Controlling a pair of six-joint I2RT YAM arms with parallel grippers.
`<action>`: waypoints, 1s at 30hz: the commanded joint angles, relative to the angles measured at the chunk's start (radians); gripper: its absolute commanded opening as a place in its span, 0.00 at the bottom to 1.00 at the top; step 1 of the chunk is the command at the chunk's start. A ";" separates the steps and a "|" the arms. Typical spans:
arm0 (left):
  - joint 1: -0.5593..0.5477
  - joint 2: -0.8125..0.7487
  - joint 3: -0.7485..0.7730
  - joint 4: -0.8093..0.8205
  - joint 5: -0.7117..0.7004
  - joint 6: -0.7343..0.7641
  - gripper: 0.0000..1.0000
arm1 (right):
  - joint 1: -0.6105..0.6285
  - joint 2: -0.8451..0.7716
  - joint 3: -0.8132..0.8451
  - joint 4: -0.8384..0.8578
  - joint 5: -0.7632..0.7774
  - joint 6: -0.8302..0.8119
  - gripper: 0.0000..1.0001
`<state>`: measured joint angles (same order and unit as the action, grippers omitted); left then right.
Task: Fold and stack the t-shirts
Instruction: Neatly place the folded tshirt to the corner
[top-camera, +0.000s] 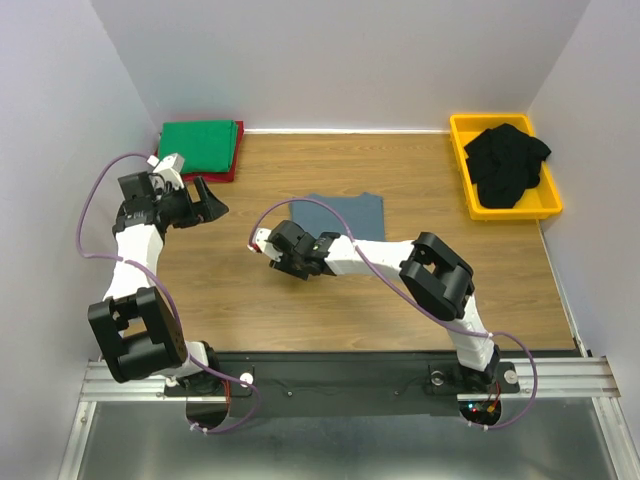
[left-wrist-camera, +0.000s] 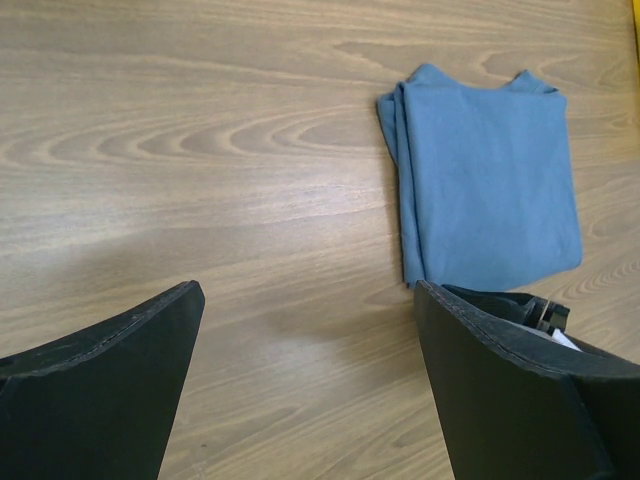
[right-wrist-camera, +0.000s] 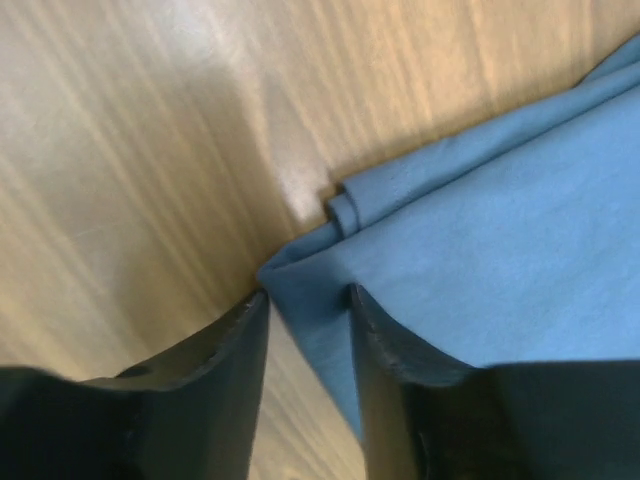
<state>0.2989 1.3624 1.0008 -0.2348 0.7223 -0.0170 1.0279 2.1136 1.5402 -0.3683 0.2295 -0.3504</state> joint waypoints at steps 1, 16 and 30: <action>0.005 -0.008 -0.028 0.041 0.023 0.000 0.99 | 0.001 0.023 0.014 0.048 0.051 -0.021 0.38; -0.118 -0.097 -0.484 0.676 0.039 -0.495 0.99 | -0.012 -0.050 0.080 0.051 -0.044 0.013 0.01; -0.338 0.251 -0.433 0.985 -0.124 -0.826 0.96 | -0.072 -0.044 0.166 0.052 -0.084 0.080 0.01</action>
<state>0.0116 1.5795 0.5129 0.6136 0.6334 -0.7422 0.9539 2.1185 1.6592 -0.3565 0.1635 -0.2935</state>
